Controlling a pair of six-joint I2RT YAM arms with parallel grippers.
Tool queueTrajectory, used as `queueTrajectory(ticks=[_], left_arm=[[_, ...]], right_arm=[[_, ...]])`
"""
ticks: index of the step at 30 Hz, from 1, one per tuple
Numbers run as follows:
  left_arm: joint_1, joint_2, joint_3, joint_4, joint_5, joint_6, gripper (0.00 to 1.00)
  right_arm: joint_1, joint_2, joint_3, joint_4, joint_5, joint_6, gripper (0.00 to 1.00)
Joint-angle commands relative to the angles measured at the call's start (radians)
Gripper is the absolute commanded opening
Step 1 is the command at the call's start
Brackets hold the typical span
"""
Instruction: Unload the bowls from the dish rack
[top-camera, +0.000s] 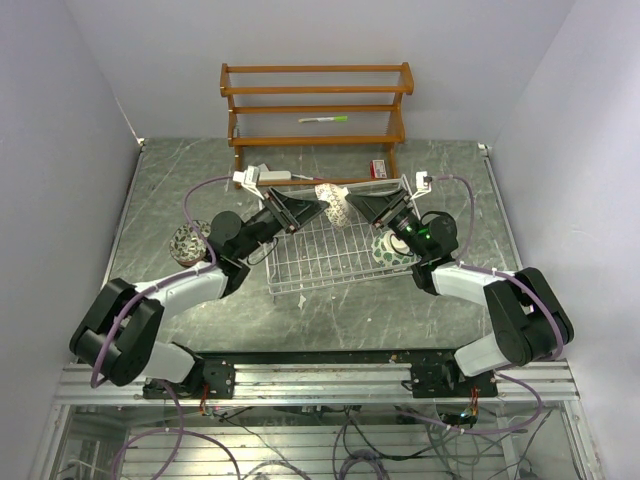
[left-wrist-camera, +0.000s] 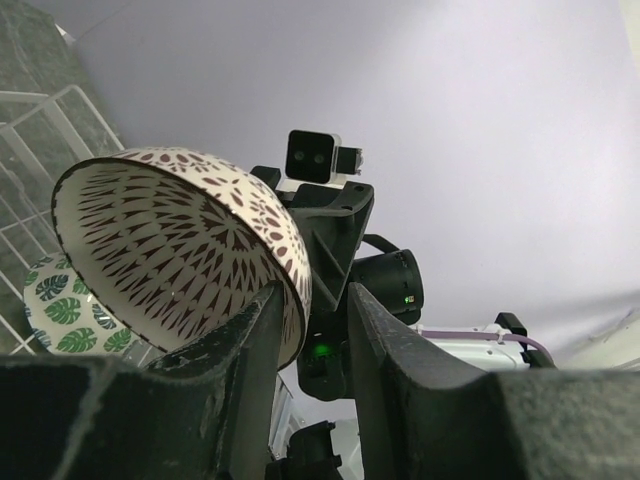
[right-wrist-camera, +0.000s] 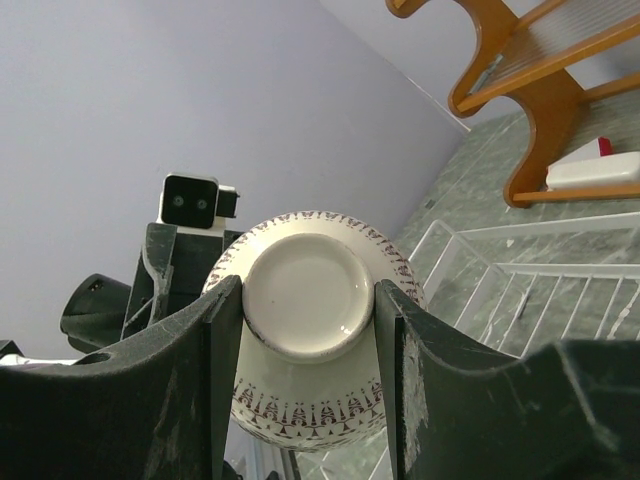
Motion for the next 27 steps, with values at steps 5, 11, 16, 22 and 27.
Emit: queueTrajectory(ticks=[5,11,16,22,27], left_arm=[[-0.019,0.035,0.049,0.098,0.007,-0.005,0.35],[-0.024,0.046,0.049,0.12,0.012,-0.015,0.18],[-0.025,0.03,0.041,0.112,0.005,-0.002,0.07],[-0.024,-0.007,0.05,0.05,0.009,0.041,0.07],[-0.025,-0.063,0.056,-0.047,0.003,0.091,0.07]], right_arm=[[-0.006,-0.025,0.004,0.077,0.003,0.007,0.0],[-0.005,-0.02,-0.008,0.09,0.003,0.012,0.0],[-0.009,-0.015,-0.018,0.104,0.0,0.019,0.0],[-0.022,-0.023,-0.037,0.114,0.004,0.024,0.17],[-0.046,-0.018,-0.064,0.154,0.003,0.045,0.43]])
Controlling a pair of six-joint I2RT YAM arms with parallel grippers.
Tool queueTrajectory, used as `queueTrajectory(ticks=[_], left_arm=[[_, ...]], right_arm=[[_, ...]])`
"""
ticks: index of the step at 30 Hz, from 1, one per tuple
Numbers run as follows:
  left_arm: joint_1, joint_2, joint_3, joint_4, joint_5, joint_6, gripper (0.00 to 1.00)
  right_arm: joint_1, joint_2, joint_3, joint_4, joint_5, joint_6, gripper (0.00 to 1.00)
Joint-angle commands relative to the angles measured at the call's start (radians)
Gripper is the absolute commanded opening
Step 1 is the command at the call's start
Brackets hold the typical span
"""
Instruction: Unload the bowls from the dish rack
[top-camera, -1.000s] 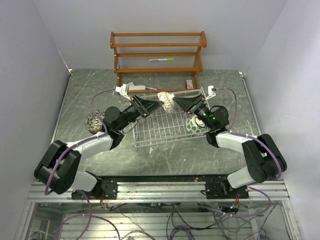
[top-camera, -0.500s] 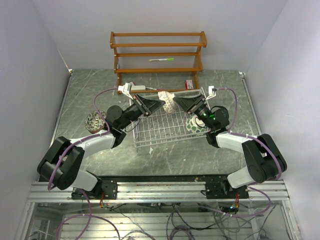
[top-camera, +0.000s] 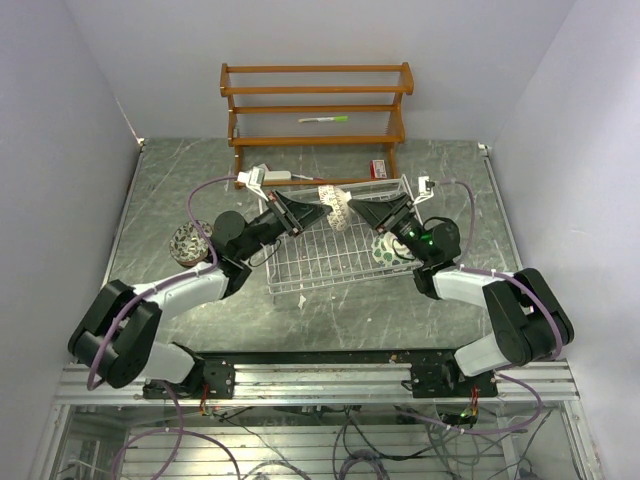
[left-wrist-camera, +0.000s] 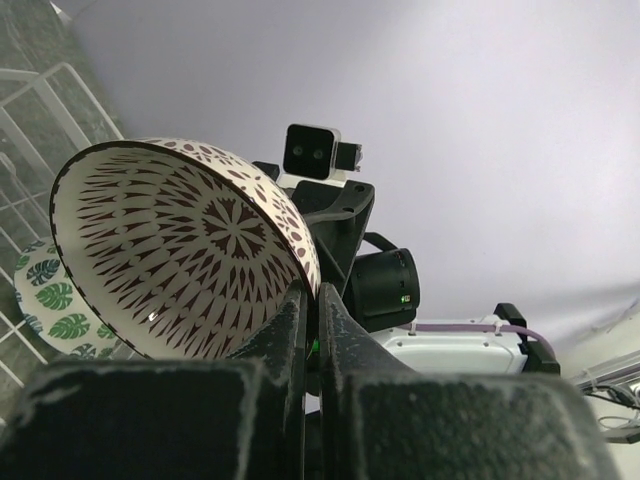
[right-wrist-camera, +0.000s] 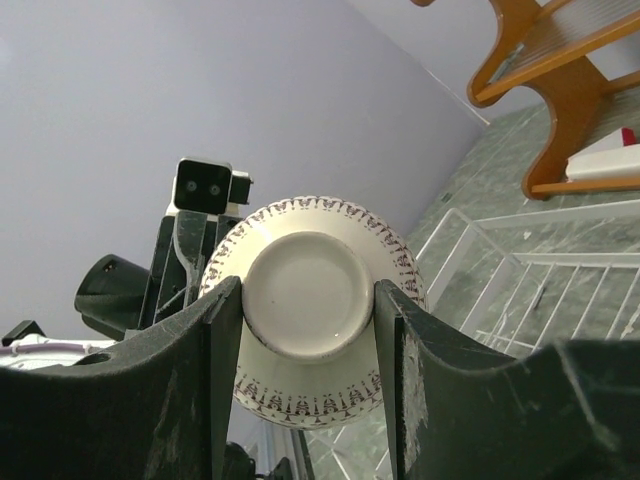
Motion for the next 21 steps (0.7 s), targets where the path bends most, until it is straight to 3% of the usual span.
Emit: queueTrajectory(ticks=[1,14,21], left_arm=[[-0.004,-0.082,0.039,-0.042,-0.001,0.098,0.07],[-0.004,-0.243,0.097,-0.419,-0.045,0.285,0.07],[-0.005,-0.31,0.315,-1.078,-0.289,0.527,0.07]], right_arm=[[-0.04,-0.02,-0.026,0.095,0.027,0.023,0.46],[-0.095,-0.001,-0.092,0.166,0.013,0.05,0.67],[-0.114,-0.013,-0.135,0.152,0.01,0.019,0.67]])
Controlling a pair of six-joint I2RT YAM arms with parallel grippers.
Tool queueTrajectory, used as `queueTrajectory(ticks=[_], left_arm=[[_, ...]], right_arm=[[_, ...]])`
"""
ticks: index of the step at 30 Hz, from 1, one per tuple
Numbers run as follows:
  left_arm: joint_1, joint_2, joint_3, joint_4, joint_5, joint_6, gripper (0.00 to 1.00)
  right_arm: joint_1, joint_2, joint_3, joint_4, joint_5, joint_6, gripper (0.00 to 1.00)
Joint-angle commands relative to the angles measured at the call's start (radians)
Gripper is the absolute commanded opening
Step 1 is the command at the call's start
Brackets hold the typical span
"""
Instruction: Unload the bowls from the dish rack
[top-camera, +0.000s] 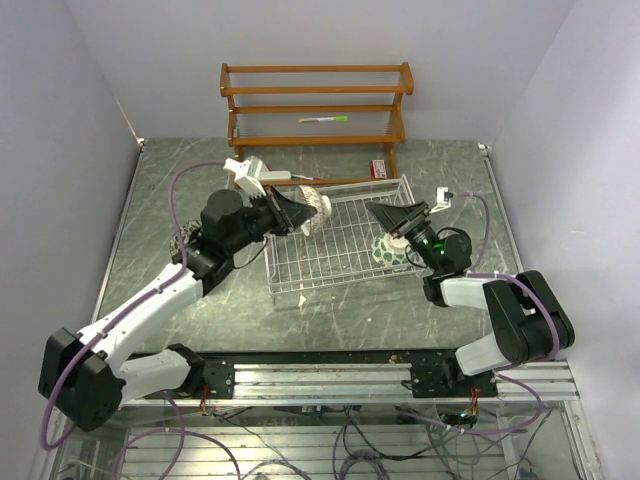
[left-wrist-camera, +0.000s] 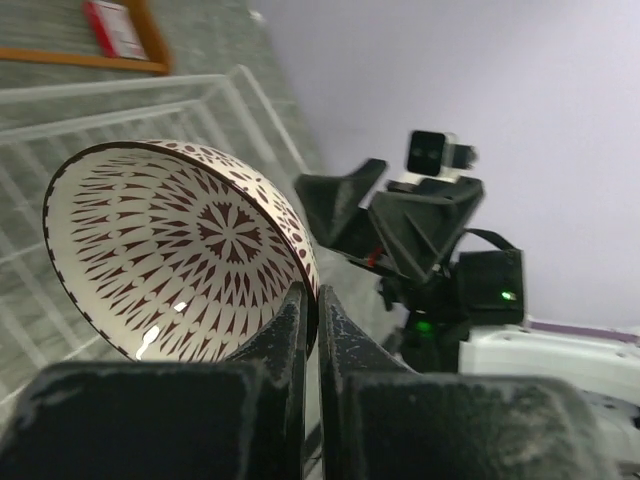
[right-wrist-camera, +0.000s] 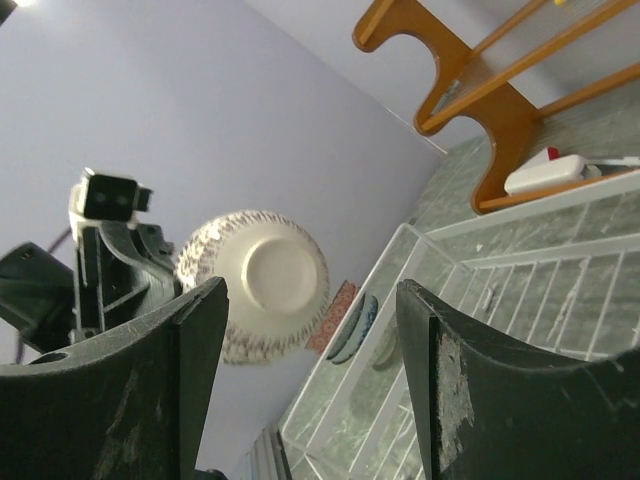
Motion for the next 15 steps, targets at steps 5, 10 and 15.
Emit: queueTrajectory(ticks=[5,10,15], left_arm=[[0.003,-0.057,0.253,-0.601,-0.352,0.263,0.07],[0.003,-0.015,0.368,-0.83,-0.538,0.327,0.07],[0.004,0.018,0.456,-0.965,-0.676,0.386,0.07]], right_arm=[[-0.013,-0.017,-0.029,-0.015,0.006,-0.062,0.66],[-0.015,-0.005,-0.036,-0.016,0.001,-0.064,0.65],[-0.019,0.005,-0.048,-0.013,0.002,-0.067,0.64]])
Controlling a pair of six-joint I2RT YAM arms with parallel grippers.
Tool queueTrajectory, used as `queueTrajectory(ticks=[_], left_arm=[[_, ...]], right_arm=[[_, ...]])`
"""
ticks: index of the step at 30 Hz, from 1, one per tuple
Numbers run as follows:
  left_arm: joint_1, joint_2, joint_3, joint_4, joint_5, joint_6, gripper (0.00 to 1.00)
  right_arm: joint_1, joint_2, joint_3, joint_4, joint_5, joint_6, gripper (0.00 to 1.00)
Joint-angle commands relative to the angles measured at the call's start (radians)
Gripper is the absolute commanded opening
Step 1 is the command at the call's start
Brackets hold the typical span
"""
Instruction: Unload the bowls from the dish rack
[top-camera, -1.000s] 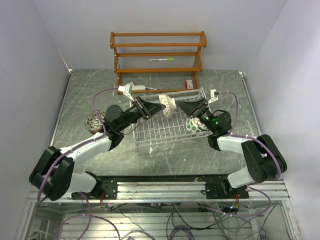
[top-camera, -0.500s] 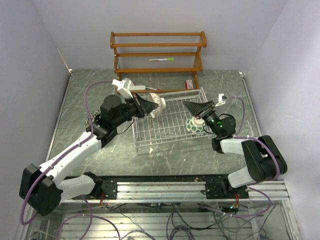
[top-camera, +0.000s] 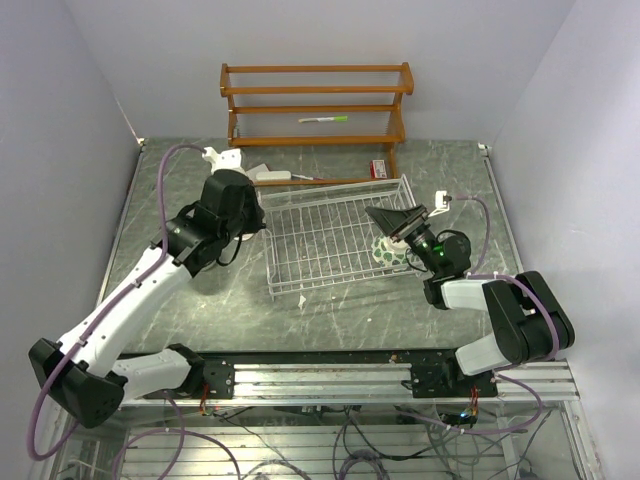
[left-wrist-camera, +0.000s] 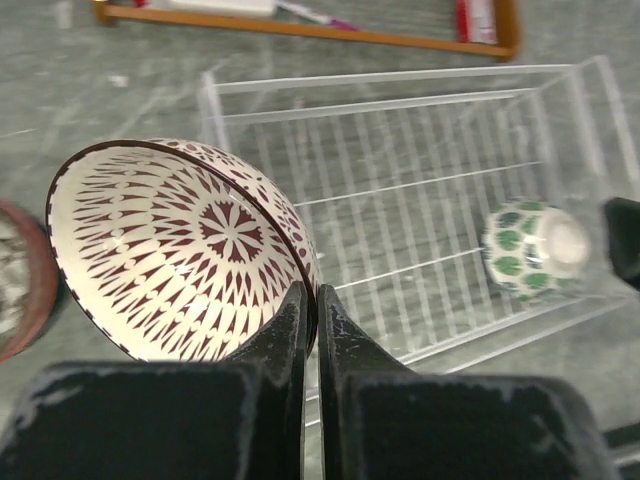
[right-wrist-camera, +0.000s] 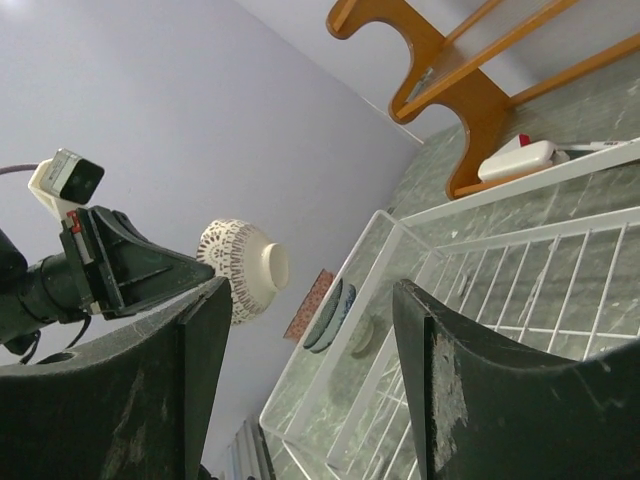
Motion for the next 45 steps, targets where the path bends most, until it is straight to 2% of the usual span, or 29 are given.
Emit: queueTrajectory(ticks=[1,5,10,19,22,27,32,45], left_arm=[[0.004,0.02,0.115,-0.159,-0.19,0.09,0.07],[0.016,0.1,0.193,-0.288,-0.245,0.101,0.07],[0.054,0.184,0.243,-0.355,-0.241,0.145,0.07],[0.214,0.281,0.313,-0.456,-0.151,0.213,0.07],[0.243,0.328,0.324,-0.491,-0.159,0.228,0.07],[0.307,0.424,0.305,-0.501,-0.176,0.246,0.07],[0.34,0.441,0.276,-0.46,-0.135,0.257,0.07],[0.346,0.477,0.227,-0.436,-0.084,0.255,0.07]], right_arm=[[-0.012,0.007,-0.018,0.012,0.002,-0.021,0.64],[-0.014,0.021,-0.021,0.025,-0.001,-0.014,0.63],[-0.022,0.032,-0.028,0.041,-0.001,-0.011,0.63],[-0.044,0.079,-0.033,0.094,-0.017,0.013,0.62],[-0.051,0.105,-0.04,0.137,-0.026,0.031,0.62],[-0.068,0.146,-0.054,0.207,-0.044,0.064,0.61],[-0.09,0.158,-0.061,0.222,-0.057,0.07,0.61],[-0.099,0.186,-0.07,0.273,-0.068,0.092,0.6]])
